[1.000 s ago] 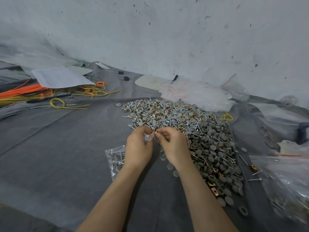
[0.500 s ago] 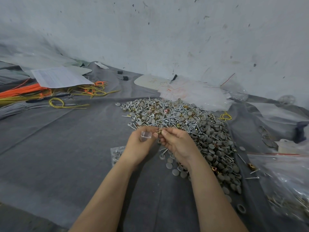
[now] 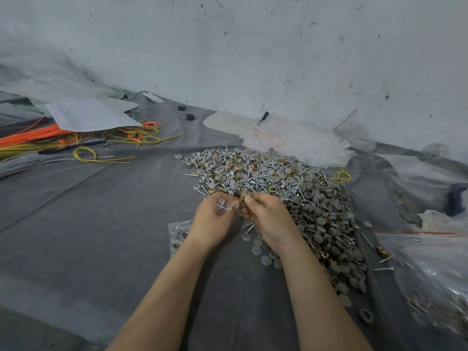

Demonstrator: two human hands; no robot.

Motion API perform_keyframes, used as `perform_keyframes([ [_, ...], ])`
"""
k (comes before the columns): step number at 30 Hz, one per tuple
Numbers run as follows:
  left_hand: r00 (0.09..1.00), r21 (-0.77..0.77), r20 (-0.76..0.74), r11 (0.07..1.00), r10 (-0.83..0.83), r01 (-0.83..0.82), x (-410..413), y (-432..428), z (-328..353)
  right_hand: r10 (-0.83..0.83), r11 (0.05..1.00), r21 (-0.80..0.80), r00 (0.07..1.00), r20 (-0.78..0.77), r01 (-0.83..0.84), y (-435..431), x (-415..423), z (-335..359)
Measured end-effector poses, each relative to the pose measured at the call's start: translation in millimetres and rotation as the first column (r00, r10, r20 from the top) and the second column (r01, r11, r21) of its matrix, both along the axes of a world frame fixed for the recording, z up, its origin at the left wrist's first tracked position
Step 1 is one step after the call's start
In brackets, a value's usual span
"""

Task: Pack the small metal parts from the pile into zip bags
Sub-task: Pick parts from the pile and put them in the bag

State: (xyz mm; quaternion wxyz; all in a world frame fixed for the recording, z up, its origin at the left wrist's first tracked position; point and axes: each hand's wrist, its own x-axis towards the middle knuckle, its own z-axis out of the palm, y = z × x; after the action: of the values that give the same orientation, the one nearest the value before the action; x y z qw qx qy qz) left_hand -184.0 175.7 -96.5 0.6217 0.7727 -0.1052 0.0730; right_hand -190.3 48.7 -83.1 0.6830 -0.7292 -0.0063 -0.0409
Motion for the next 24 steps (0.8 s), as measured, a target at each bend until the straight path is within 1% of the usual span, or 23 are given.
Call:
perform_keyframes([
  [2, 1.000, 0.006, 0.003, 1.000, 0.012, -0.012, -0.3, -0.3, 1.1, -0.031, 0.995, -0.096, 0.998, 0.054, 0.036, 2.0, 1.3, -1.2],
  [5, 0.999, 0.018, 0.019, 0.999, 0.029, -0.029, -2.0, -0.6, 3.1, -0.051, 0.989, -0.134, 0.996, 0.078, 0.061, 3.0, 2.7, -3.1],
  [10, 1.000, 0.003, 0.019, 1.000, 0.001, -0.001, -6.1, -0.1, 4.8, 0.008, 1.000, -0.014, 1.000, 0.011, -0.008, -5.1, 2.1, -1.5],
  [14, 1.000, 0.042, 0.022, 0.999, -0.016, 0.015, -7.4, -0.9, 7.5, 0.008, 1.000, 0.029, 0.999, -0.032, -0.007, -3.2, 0.7, -1.3],
  [18, 1.000, 0.109, 0.027, 0.994, -0.006, 0.003, -8.5, -0.1, 7.6, 0.026, 0.983, 0.184, 0.993, -0.114, -0.004, -1.5, -1.5, 1.6],
  [20, 1.000, 0.128, 0.024, 0.992, -0.001, -0.002, -8.8, -0.6, 7.8, 0.032, 0.983, 0.184, 0.991, -0.127, -0.008, 1.5, -1.9, 1.1],
  [22, 1.000, 0.147, 0.021, 0.989, 0.013, -0.016, -7.8, 0.1, 7.1, 0.018, 0.984, 0.180, 0.993, -0.120, 0.004, 2.4, -2.0, 2.1],
  [24, 0.999, 0.122, -0.017, 0.992, 0.034, -0.032, -5.8, 2.5, 5.1, -0.044, 0.958, 0.276, 0.994, -0.101, 0.071, -6.7, -1.9, 6.3],
])
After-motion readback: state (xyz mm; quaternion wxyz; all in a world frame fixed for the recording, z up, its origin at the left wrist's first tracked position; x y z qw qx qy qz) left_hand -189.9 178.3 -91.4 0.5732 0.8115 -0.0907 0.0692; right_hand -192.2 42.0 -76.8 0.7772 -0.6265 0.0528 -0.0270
